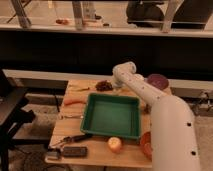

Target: Place grapes in table surface

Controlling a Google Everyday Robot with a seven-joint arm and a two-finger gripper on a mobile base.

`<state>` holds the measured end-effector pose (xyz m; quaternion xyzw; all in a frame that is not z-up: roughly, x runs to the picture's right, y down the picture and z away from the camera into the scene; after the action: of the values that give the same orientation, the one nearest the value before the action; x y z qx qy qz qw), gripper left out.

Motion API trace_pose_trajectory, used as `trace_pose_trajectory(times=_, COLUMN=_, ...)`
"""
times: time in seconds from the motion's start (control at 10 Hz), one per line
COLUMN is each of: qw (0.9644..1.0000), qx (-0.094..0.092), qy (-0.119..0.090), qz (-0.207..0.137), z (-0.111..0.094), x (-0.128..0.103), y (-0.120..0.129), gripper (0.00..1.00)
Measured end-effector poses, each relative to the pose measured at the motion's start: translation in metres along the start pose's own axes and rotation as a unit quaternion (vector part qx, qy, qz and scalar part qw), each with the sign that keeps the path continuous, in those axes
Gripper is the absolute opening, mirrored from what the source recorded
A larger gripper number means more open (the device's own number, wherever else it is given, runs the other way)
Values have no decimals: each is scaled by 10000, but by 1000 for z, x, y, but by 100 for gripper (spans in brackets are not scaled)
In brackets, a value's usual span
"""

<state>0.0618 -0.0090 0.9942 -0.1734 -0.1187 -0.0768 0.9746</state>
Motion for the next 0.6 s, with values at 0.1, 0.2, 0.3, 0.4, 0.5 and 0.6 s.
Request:
trace_pose_trajectory(times=0.1, qw=10000, qx=14, qy=6, qz=-23, z=1, x=-2, y=-1, gripper=80)
trace_pose_trajectory(times=0.2, qw=10000, qx=23, qy=18, qz=-44, z=3, x=-3, y=-2, gripper=80)
trace_pose_trajectory(times=0.3, qw=10000, qx=51, qy=26, qz=-67, z=4, x=-5, y=-4, gripper=80)
trace_pose_trajectory(times=0.4, qw=9999, qx=90, qy=45, qz=-115, z=6, x=-7, y=-6, gripper=80)
trace_pose_trajectory(times=0.5, qw=9998, qx=133, qy=61, qz=-169, z=7, x=-9, y=-6, gripper=80)
trace_pose_trajectory(times=0.6, qw=9995, qx=183, qy=92, qz=-221, z=7, x=-10, y=-8, gripper=80)
